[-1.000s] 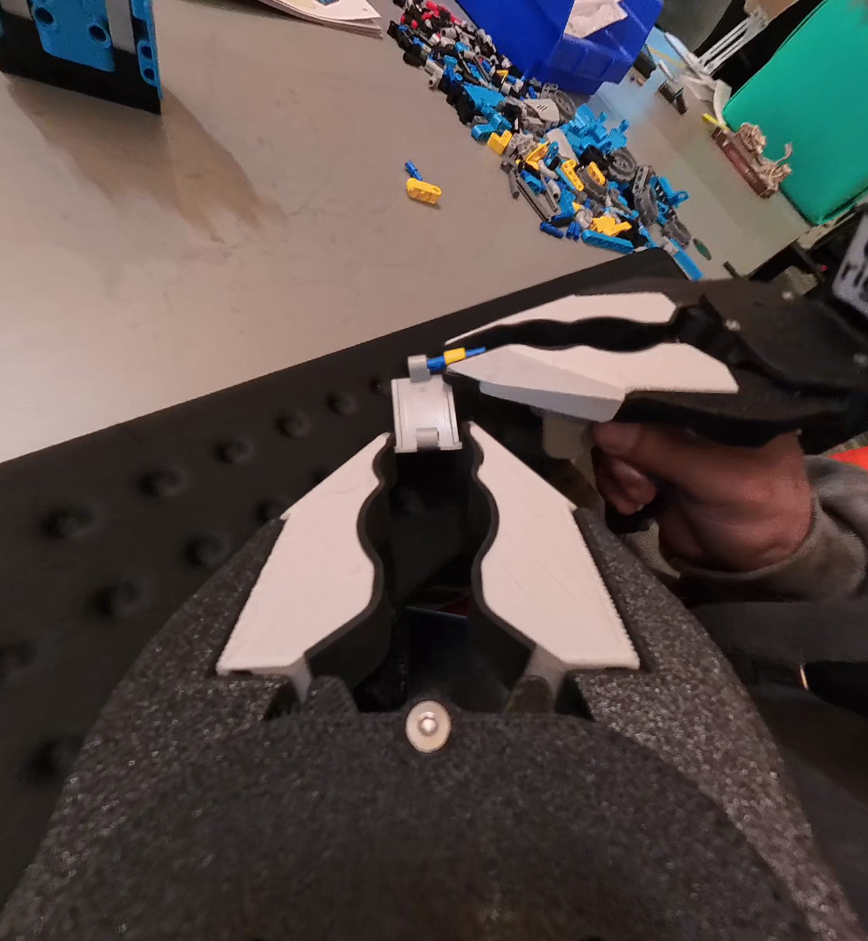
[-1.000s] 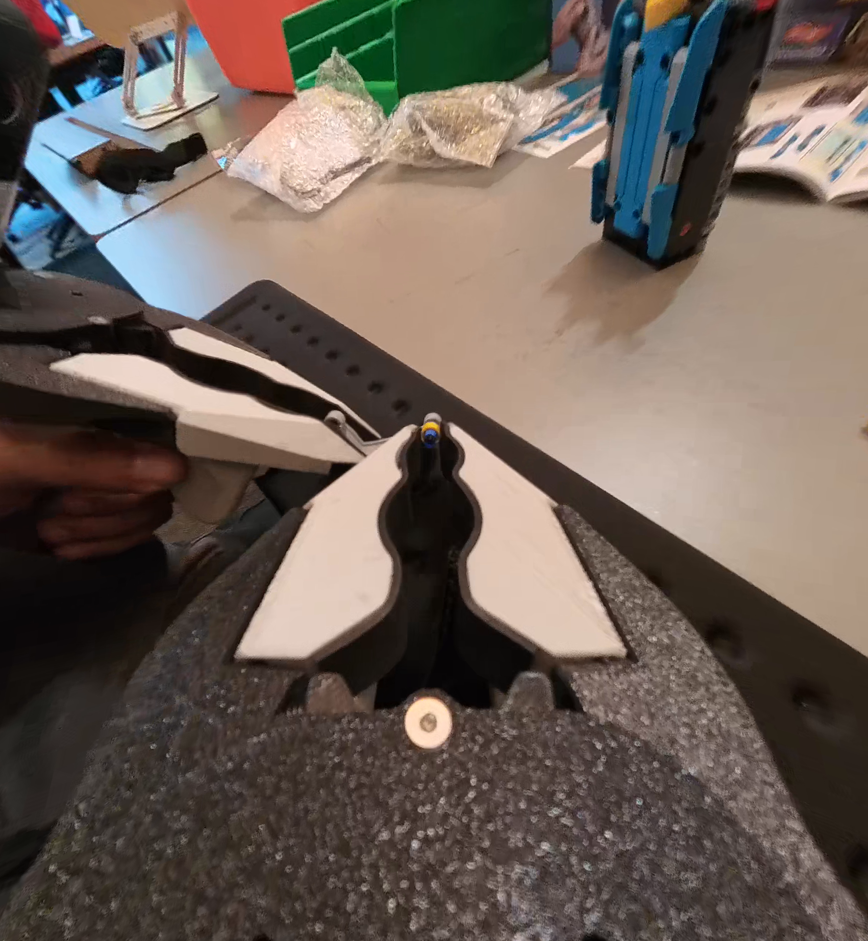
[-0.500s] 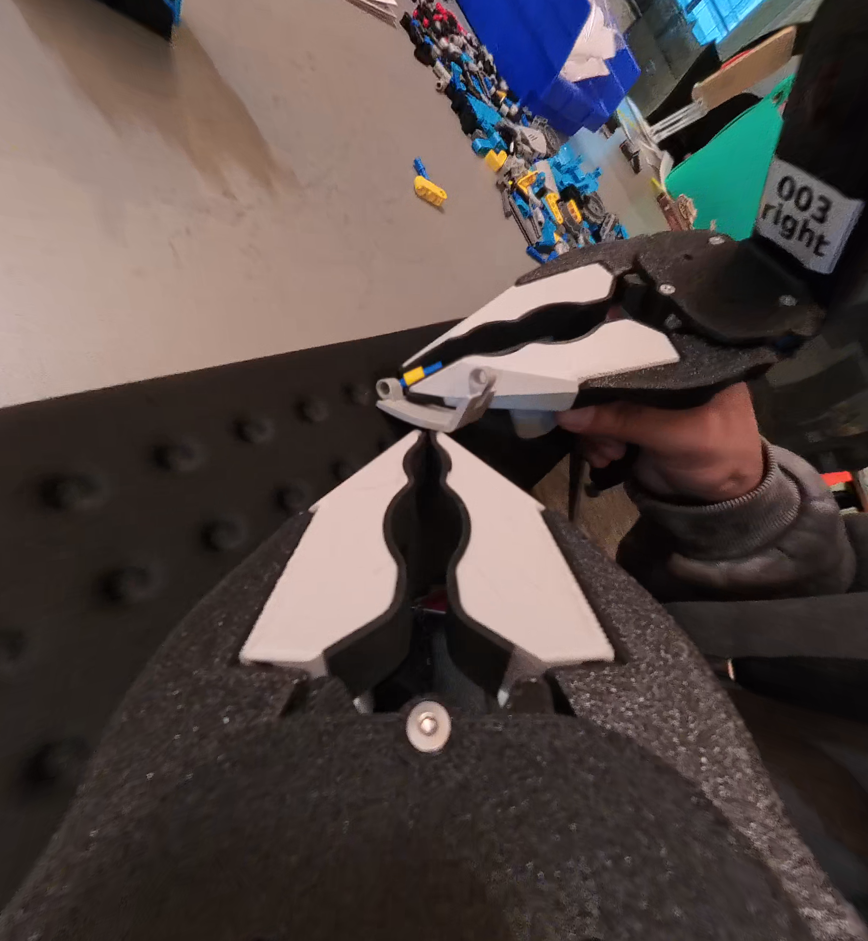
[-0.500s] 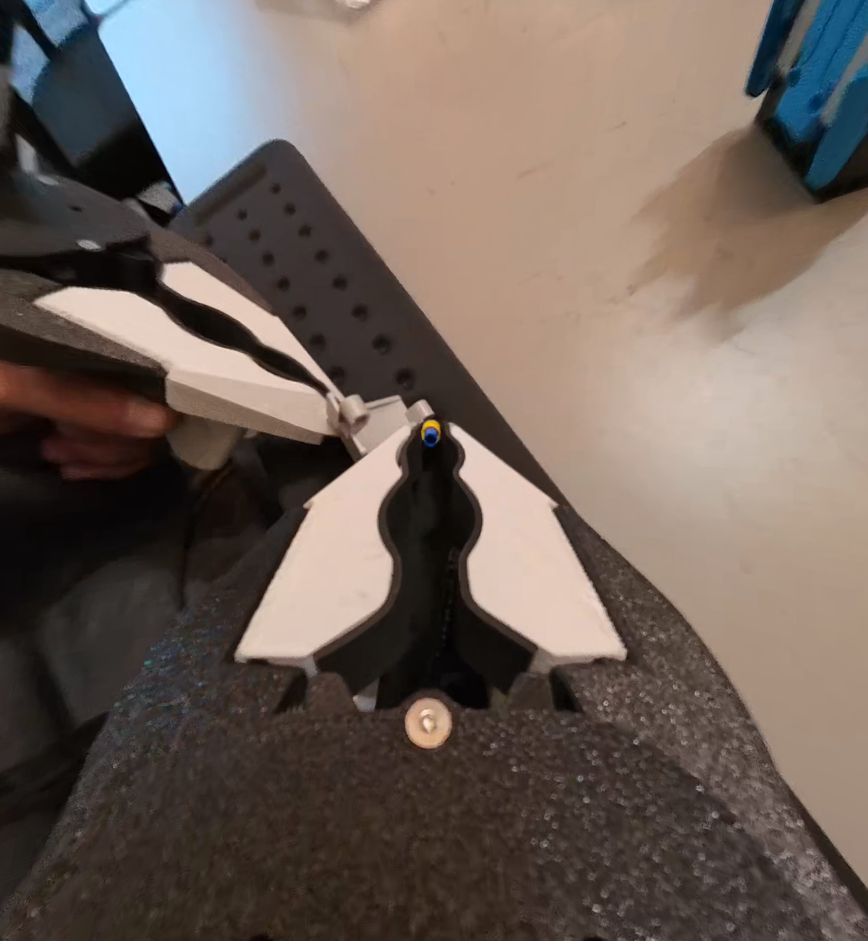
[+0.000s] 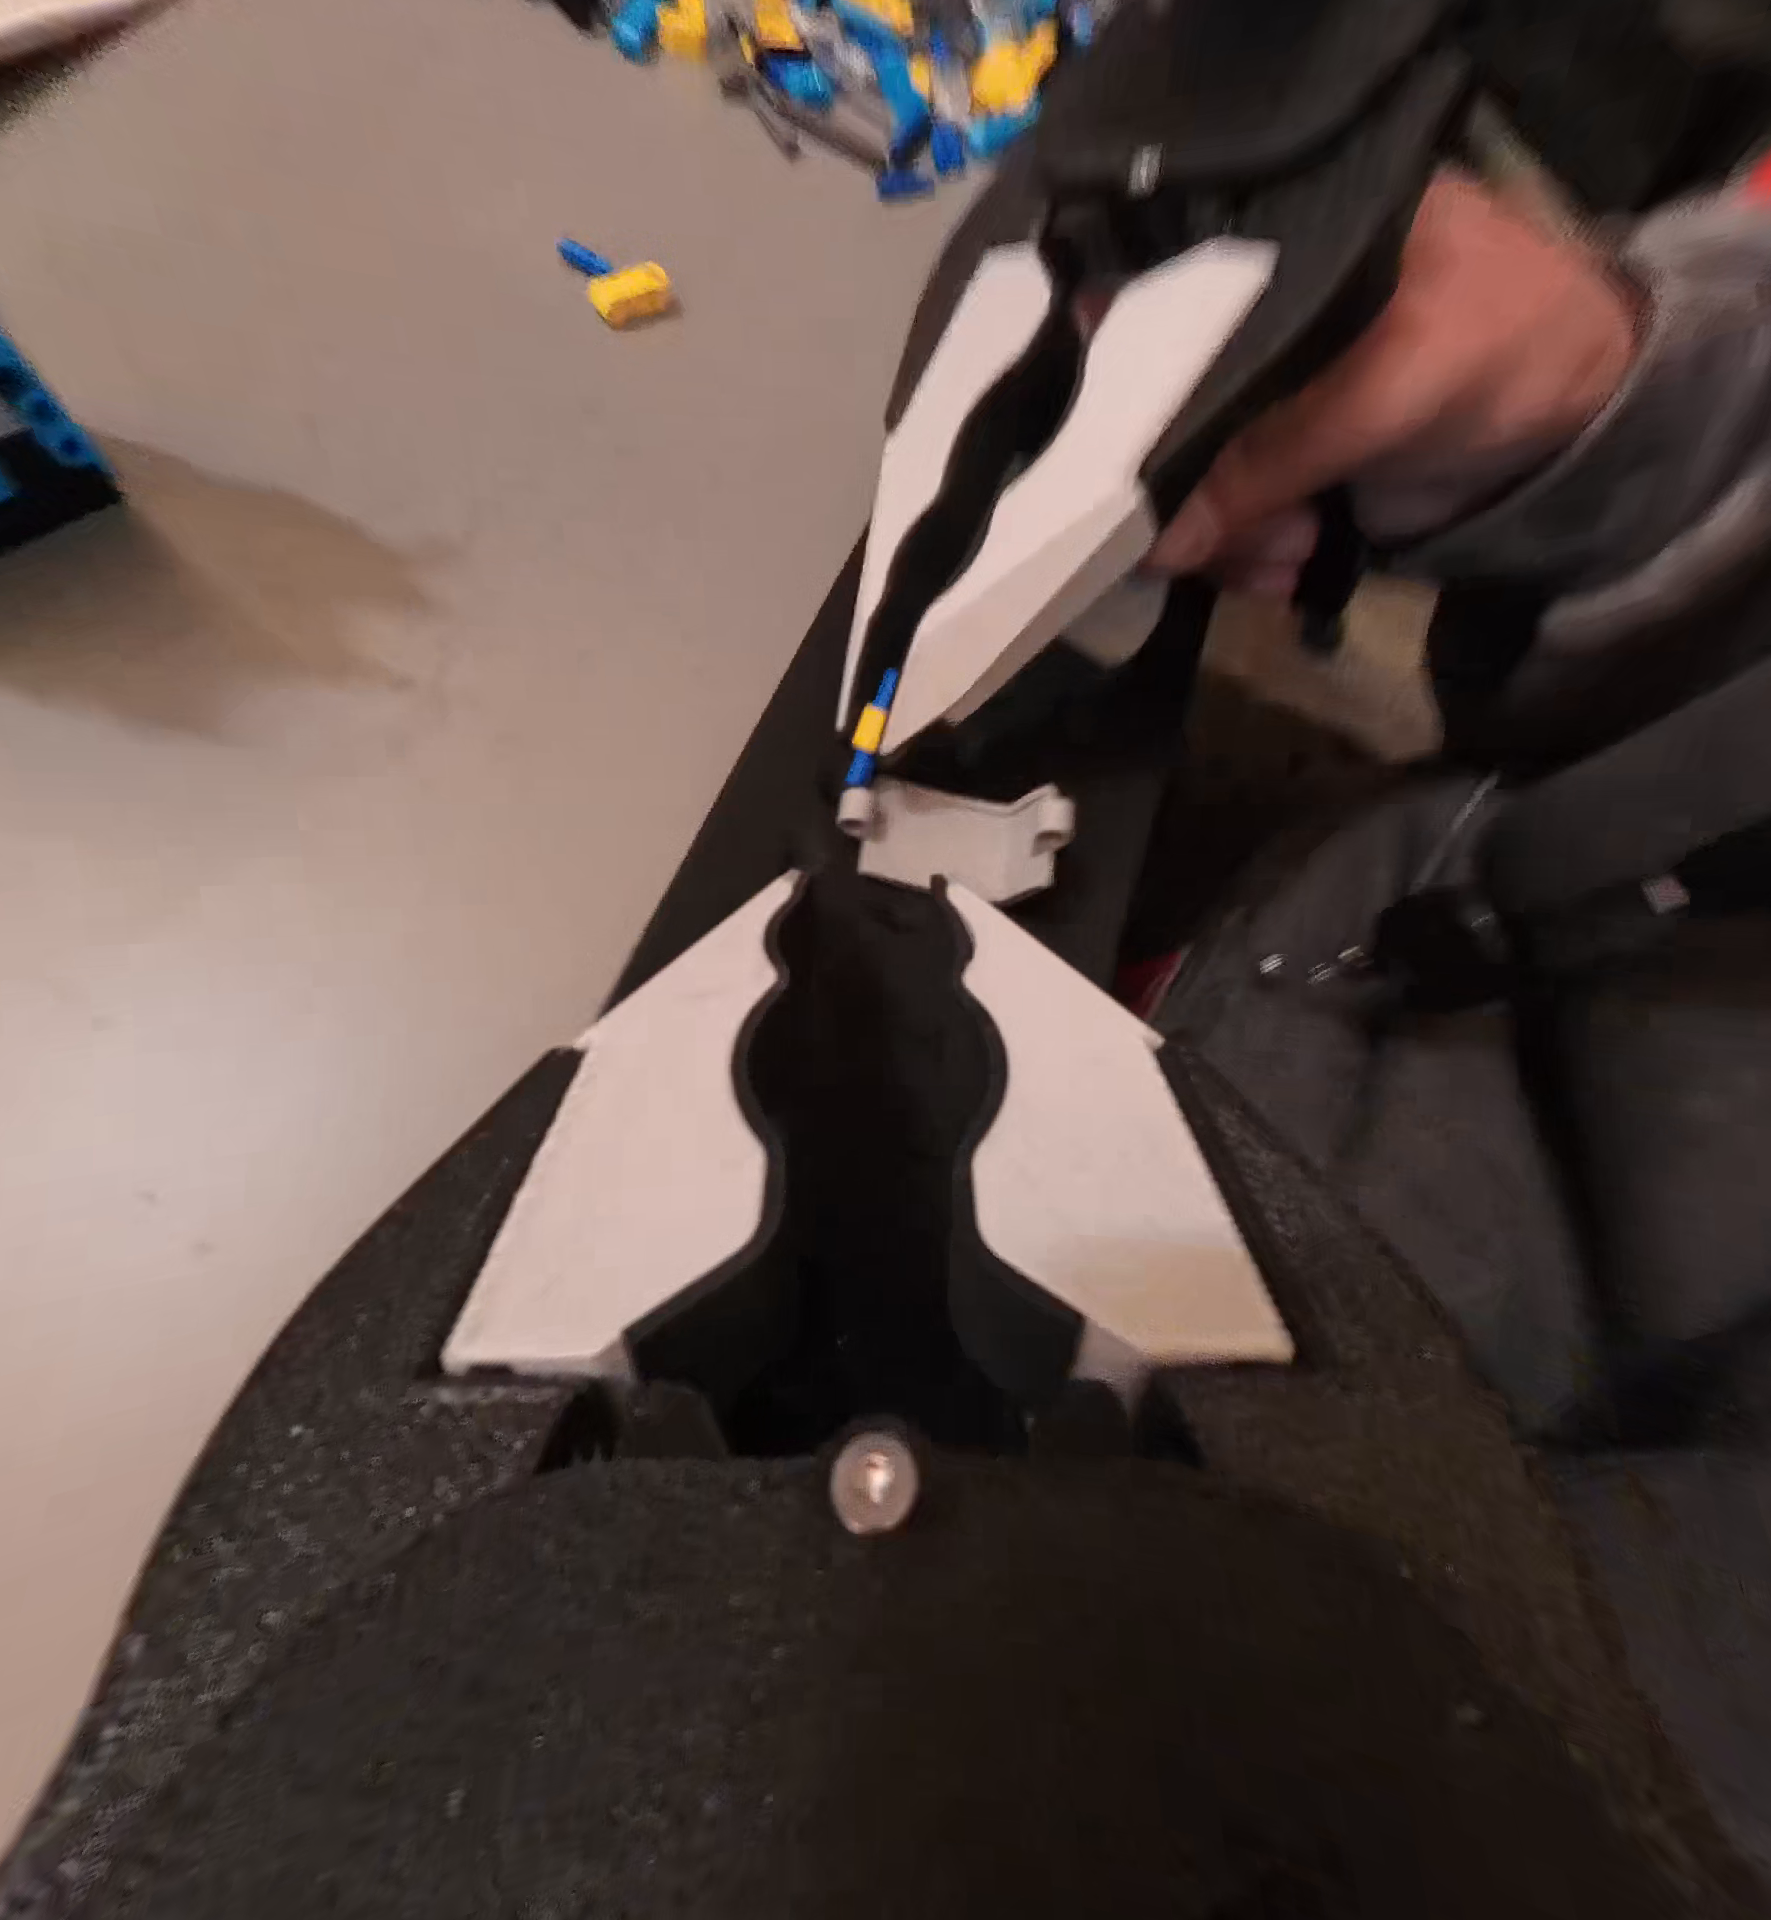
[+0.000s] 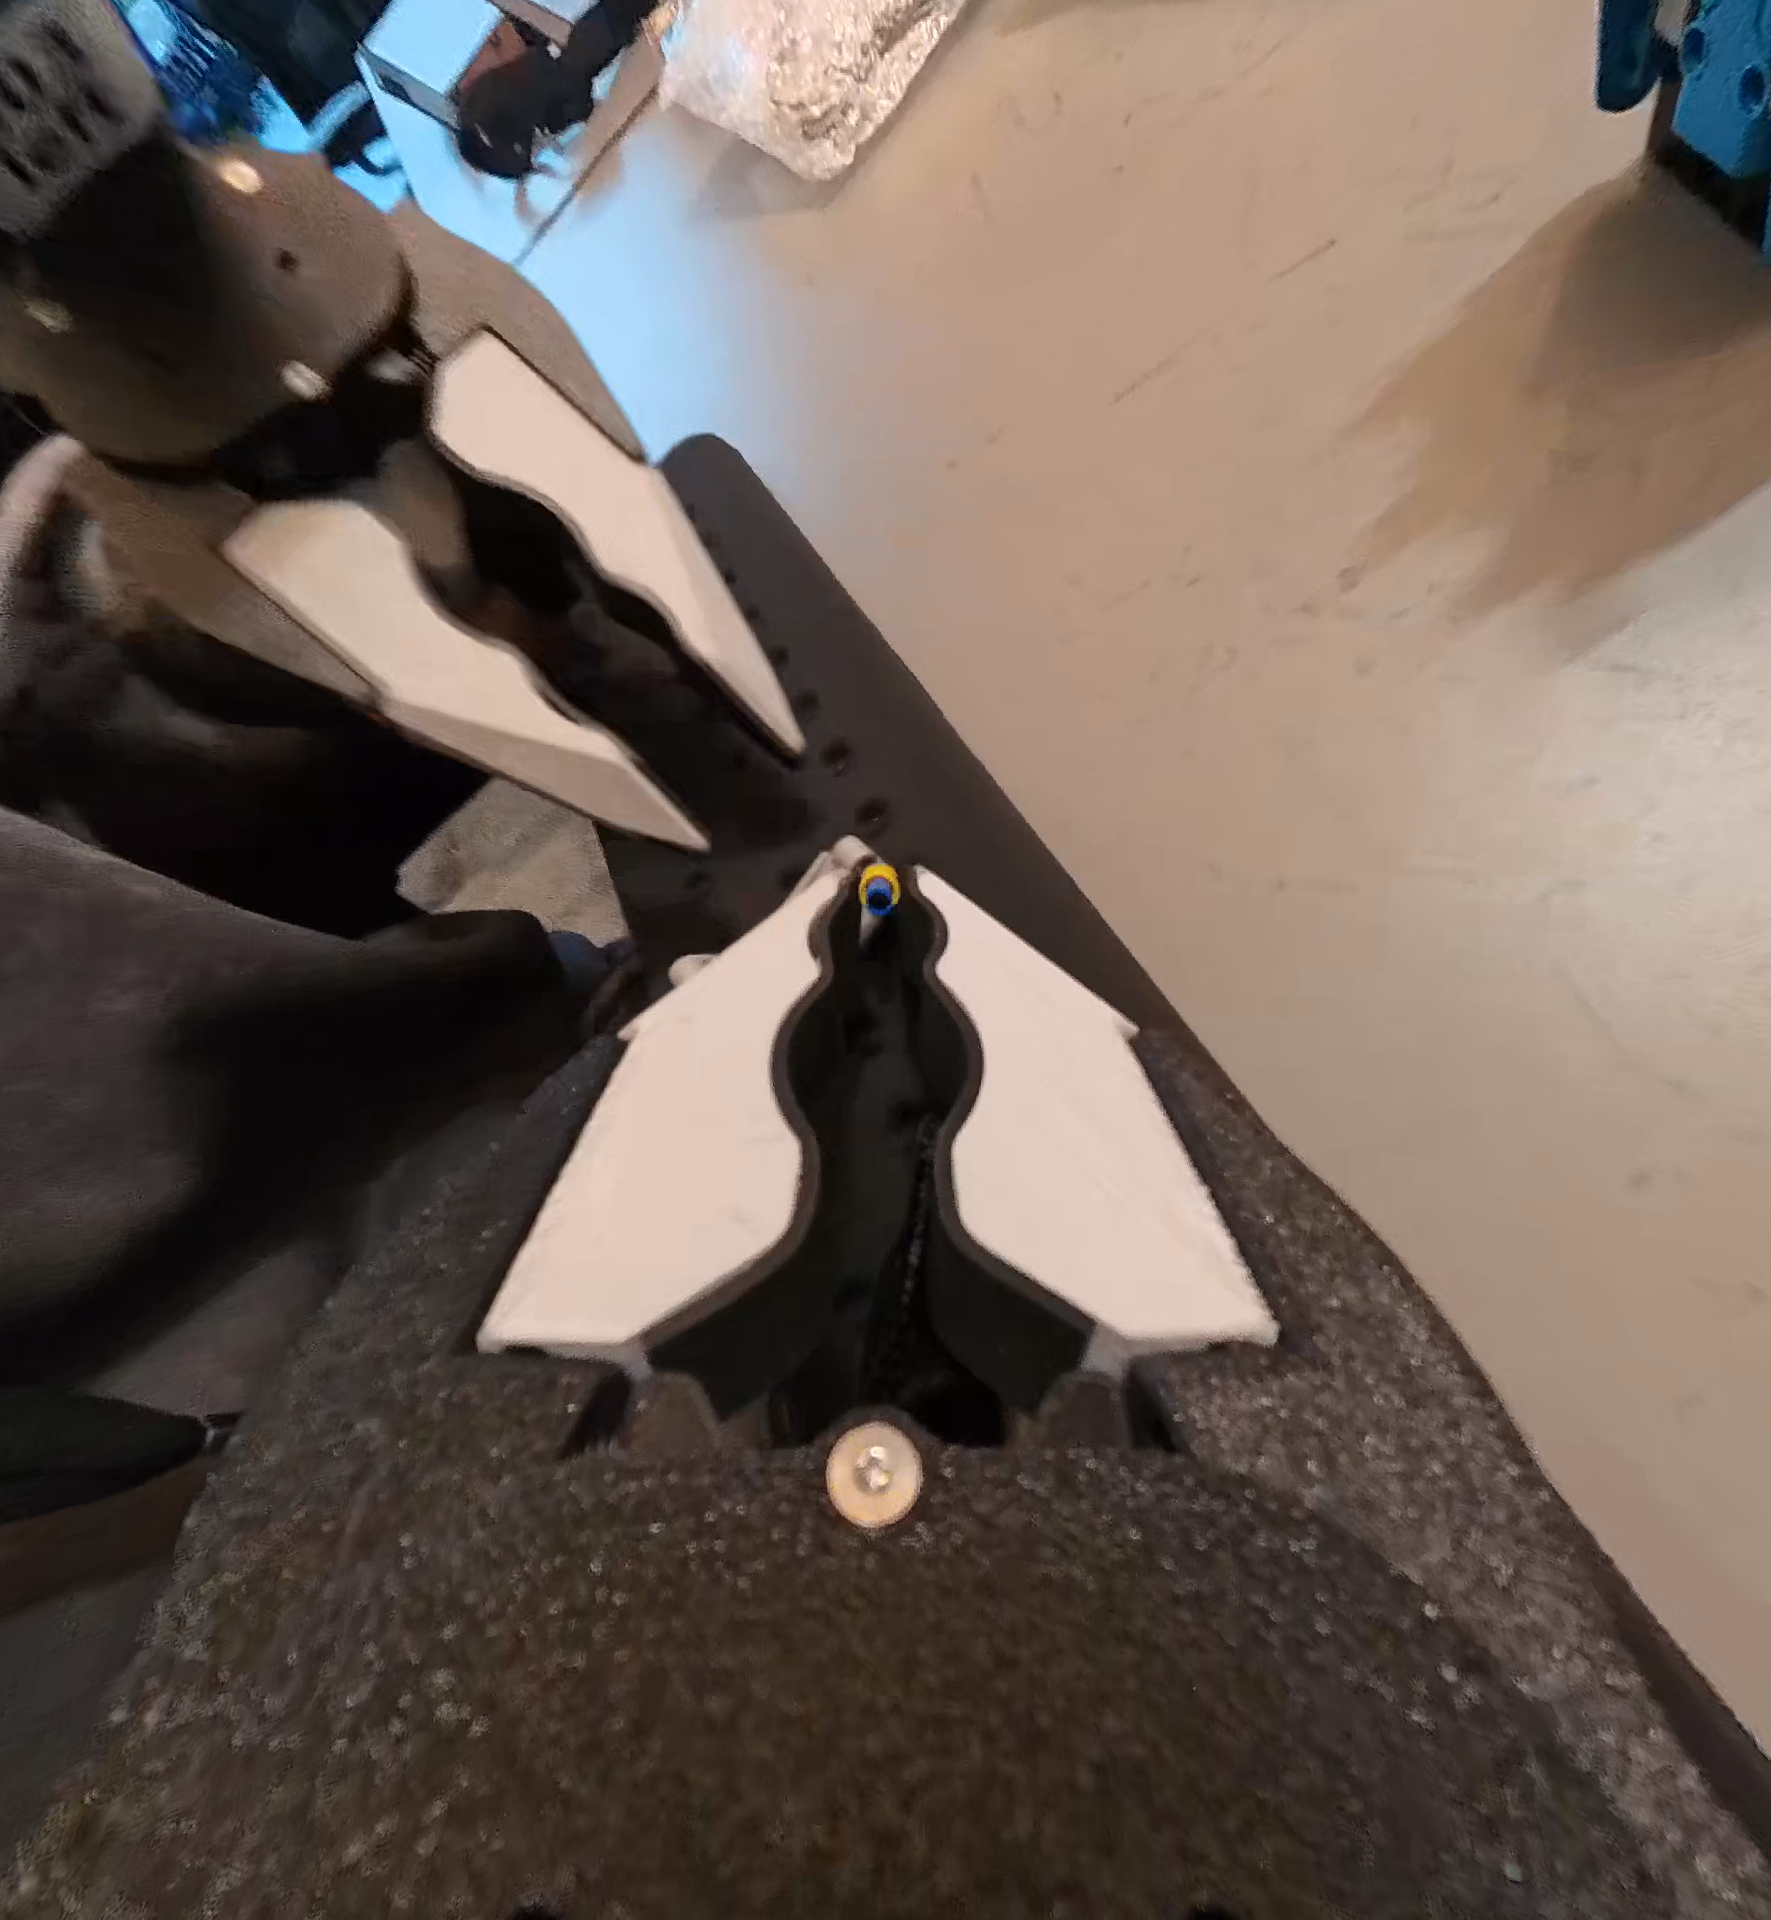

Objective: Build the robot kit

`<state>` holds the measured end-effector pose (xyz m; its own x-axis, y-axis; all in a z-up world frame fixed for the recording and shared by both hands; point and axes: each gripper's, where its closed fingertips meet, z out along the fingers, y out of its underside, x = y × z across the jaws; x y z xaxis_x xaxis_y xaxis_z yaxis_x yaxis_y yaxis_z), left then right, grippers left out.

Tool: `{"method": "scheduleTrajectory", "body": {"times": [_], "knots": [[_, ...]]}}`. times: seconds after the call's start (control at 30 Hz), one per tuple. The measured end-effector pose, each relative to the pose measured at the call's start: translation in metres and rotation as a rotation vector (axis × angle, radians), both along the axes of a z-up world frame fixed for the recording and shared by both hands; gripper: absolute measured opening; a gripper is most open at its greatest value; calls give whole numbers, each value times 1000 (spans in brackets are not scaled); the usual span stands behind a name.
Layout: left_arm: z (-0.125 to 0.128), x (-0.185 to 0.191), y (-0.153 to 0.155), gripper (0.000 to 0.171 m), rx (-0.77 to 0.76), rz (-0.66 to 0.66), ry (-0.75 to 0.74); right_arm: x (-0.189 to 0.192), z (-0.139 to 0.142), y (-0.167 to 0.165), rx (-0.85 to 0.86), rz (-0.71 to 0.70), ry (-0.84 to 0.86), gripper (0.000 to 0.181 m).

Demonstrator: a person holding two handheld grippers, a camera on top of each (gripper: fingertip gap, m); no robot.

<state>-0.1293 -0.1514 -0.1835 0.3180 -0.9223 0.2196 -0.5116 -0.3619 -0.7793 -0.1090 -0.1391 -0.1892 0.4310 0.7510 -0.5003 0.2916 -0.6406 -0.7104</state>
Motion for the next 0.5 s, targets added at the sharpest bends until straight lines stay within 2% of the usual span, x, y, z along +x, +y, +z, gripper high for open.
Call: {"method": "scheduleTrajectory", "body": {"times": [0.07,0.13,0.33,0.5], "knots": [[-14,5,5,24,-16,-60,81,2,3,0,-30,-3,37,7],[-4,12,9,23,-14,-103,27,2,4,-1,-50,0,54,7],[-12,18,3,22,19,-213,87,1,5,-1,-120,13,91,7],[-14,24,2,8,21,-237,90,0,4,-1,-151,27,93,7]]}}
